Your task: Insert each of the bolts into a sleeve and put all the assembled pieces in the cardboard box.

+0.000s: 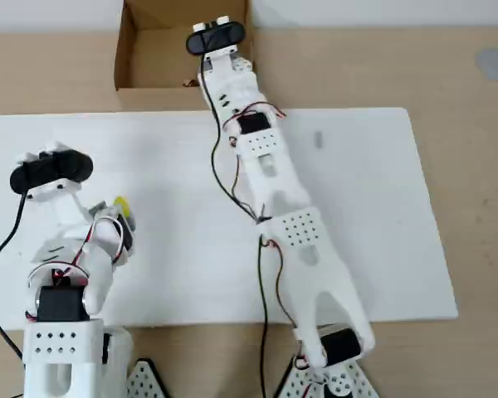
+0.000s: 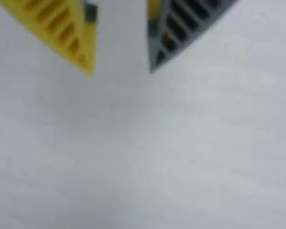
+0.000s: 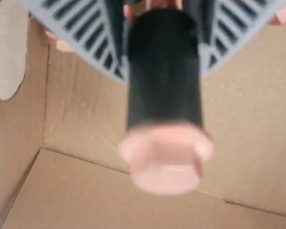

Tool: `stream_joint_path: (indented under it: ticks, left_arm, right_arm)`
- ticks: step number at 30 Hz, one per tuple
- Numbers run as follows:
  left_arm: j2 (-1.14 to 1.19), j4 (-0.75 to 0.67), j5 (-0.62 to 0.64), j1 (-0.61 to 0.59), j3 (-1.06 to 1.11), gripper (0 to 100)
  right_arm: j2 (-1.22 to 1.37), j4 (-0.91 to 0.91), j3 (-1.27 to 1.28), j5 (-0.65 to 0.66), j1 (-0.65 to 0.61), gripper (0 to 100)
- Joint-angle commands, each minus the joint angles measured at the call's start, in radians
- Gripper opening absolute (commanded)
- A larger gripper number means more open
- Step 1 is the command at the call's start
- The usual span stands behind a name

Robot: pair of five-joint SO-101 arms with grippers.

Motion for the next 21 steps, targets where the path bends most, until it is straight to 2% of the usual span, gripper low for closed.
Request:
stream_joint_path:
  ticks: [1,5,9,15,19,21]
  left_arm:
    - [-0.004,0.003,-0.006,-0.006,-0.003,8]
    - [-0.004,0.003,-0.008,-0.006,-0.006,8]
    - [-0.004,0.003,-0.008,-0.006,-0.005,8]
    - [-0.004,0.005,-0.008,-0.006,-0.005,8]
    - [-0.004,0.02,-0.008,-0.005,-0.012,8]
    - [-0.004,0.049,-0.008,0.023,-0.005,8]
  right_arm:
    - [-0.027,0.012,-0.073,-0.008,0.039,8.2]
    - [-0.025,0.092,-0.113,-0.009,0.044,20.6]
    - [-0.022,0.161,-0.17,-0.009,0.042,27.0]
    - [-0.025,0.276,-0.246,-0.009,0.041,32.2]
    - [-0.056,0.405,-0.294,-0.031,0.039,32.6]
    - [-0.136,0.531,-0.295,-0.048,0.038,30.3]
